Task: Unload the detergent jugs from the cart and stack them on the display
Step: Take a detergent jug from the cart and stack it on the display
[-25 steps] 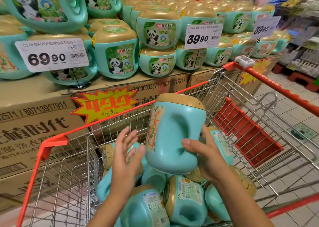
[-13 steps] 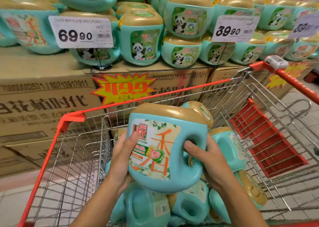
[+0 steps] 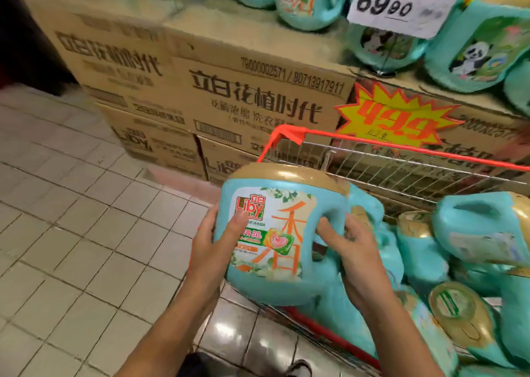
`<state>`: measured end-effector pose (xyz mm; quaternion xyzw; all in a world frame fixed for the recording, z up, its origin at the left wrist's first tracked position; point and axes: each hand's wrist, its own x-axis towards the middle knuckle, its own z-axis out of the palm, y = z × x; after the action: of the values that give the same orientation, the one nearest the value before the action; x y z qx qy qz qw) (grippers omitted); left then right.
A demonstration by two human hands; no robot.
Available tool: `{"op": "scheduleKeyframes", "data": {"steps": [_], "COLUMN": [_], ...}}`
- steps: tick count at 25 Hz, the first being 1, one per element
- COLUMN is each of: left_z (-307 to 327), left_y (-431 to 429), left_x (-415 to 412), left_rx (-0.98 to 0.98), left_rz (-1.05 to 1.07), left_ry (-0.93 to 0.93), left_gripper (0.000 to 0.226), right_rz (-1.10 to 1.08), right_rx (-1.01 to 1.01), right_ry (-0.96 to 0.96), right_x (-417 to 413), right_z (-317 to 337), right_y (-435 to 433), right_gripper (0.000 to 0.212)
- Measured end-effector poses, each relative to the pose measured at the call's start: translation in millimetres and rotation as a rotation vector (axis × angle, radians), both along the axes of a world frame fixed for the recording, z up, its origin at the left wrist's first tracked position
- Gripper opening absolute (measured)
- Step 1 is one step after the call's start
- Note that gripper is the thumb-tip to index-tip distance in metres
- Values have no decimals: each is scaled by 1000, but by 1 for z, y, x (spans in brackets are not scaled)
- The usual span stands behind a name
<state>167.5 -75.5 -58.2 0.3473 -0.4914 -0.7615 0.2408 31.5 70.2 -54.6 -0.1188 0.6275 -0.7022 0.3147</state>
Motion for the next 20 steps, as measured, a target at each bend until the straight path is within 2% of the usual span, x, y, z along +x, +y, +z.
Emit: {"op": "scheduleKeyframes", "data": {"steps": [4,7,9,11,13,20], "left_z": [7,16,21,27,29,28], "left_y": [-77,-139,-183,-220,-251,-335], "left_x": [60,99,123,134,134,82], "left_rx": [-59,-129,-154,-175,-192,-243], "left_rz": [-11,-46,-40,-51,-85,-144], "left_ry": [28,4,3,18,53,146], "left_gripper": [48,64,58,50,52,80], "right_rz": [21,59,119,128,102,57], "right_rx": [-73,-150,-189,-183,-186,-211], "right_ry": [19,19,-8,8,26,111], "right_x": [55,90,111,125,129,80], "right_z": [3,8,12,17,22,37], "right_y": [-85,-150,-194,-226,-250,-333], "right_gripper": [50,34,29,45,60,65]}}
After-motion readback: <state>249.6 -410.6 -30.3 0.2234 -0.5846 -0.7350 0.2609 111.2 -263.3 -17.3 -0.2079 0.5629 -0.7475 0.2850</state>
